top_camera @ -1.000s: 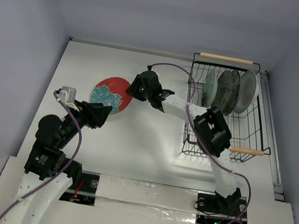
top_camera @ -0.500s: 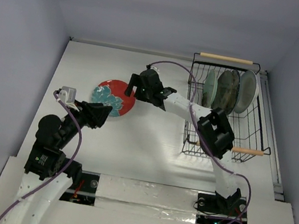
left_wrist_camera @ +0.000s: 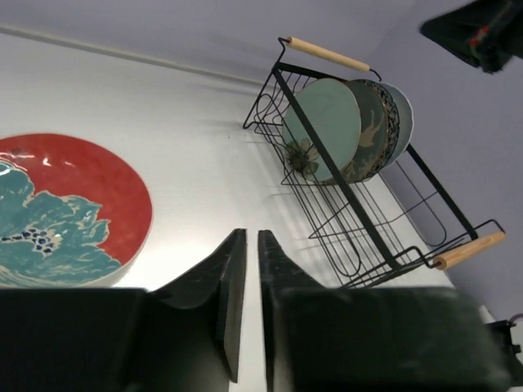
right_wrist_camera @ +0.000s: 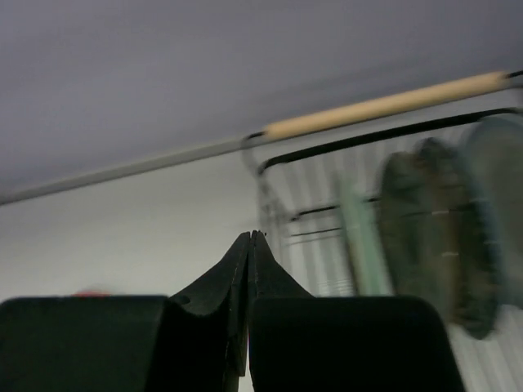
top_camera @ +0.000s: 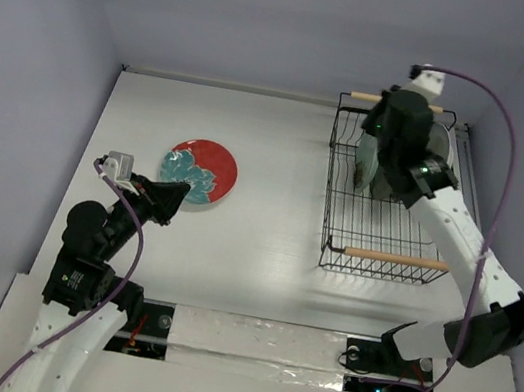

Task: Unload the plates from the dish rack

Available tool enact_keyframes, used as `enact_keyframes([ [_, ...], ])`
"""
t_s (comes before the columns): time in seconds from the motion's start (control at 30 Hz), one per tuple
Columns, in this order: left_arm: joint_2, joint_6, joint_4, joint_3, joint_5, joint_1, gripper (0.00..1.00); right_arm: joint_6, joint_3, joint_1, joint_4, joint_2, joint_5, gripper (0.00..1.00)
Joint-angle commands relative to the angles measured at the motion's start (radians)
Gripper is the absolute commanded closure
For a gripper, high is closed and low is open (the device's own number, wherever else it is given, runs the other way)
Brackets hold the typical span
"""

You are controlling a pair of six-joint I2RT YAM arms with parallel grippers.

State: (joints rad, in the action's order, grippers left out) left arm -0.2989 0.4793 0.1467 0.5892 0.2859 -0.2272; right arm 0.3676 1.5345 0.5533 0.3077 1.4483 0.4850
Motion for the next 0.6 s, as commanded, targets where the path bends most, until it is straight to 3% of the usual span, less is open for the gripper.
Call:
enact_keyframes([
  [0.0, 0.01, -0.011, -0.058, 0.0, 0.004, 0.003, 0.97, -0.134, -0.06, -0.068, 0.108, 0.006, 0.153, 1.0],
  [0.1, 0.006, -0.008, -0.052, 0.001, -0.007, 0.003, 1.0, -0.15, -0.041, -0.11, 0.163, 0.04, 0.153, 1.0],
  [0.13, 0.004, -0.008, -0.053, 0.003, -0.007, 0.003, 0.98, -0.151, -0.027, -0.121, 0.166, 0.069, 0.165, 0.86],
  [0.17, 0.004, -0.01, -0.05, 0.003, -0.008, 0.003, 0.89, -0.151, -0.016, -0.121, 0.177, 0.086, 0.149, 0.63],
  [0.2, 0.004, -0.008, -0.05, 0.001, -0.007, 0.003, 0.89, -0.151, -0.005, -0.13, 0.182, 0.102, 0.138, 0.55],
  [0.23, 0.006, -0.008, -0.05, 0.001, -0.007, 0.003, 0.83, -0.156, 0.002, -0.13, 0.18, 0.134, 0.133, 0.49],
  [0.3, 0.007, -0.008, -0.052, 0.001, -0.005, 0.003, 0.78, -0.157, 0.019, -0.153, 0.179, 0.168, 0.129, 0.41],
  [0.37, 0.009, -0.01, -0.053, 0.003, -0.004, 0.003, 0.72, -0.154, 0.041, -0.167, 0.194, 0.22, 0.141, 0.42],
  [0.43, 0.009, -0.013, -0.049, 0.003, -0.008, 0.003, 0.7, -0.165, 0.055, -0.176, 0.199, 0.242, 0.141, 0.51],
  [0.57, 0.014, -0.013, -0.05, 0.004, -0.008, 0.003, 0.68, -0.185, 0.093, -0.176, 0.221, 0.305, 0.167, 0.53],
])
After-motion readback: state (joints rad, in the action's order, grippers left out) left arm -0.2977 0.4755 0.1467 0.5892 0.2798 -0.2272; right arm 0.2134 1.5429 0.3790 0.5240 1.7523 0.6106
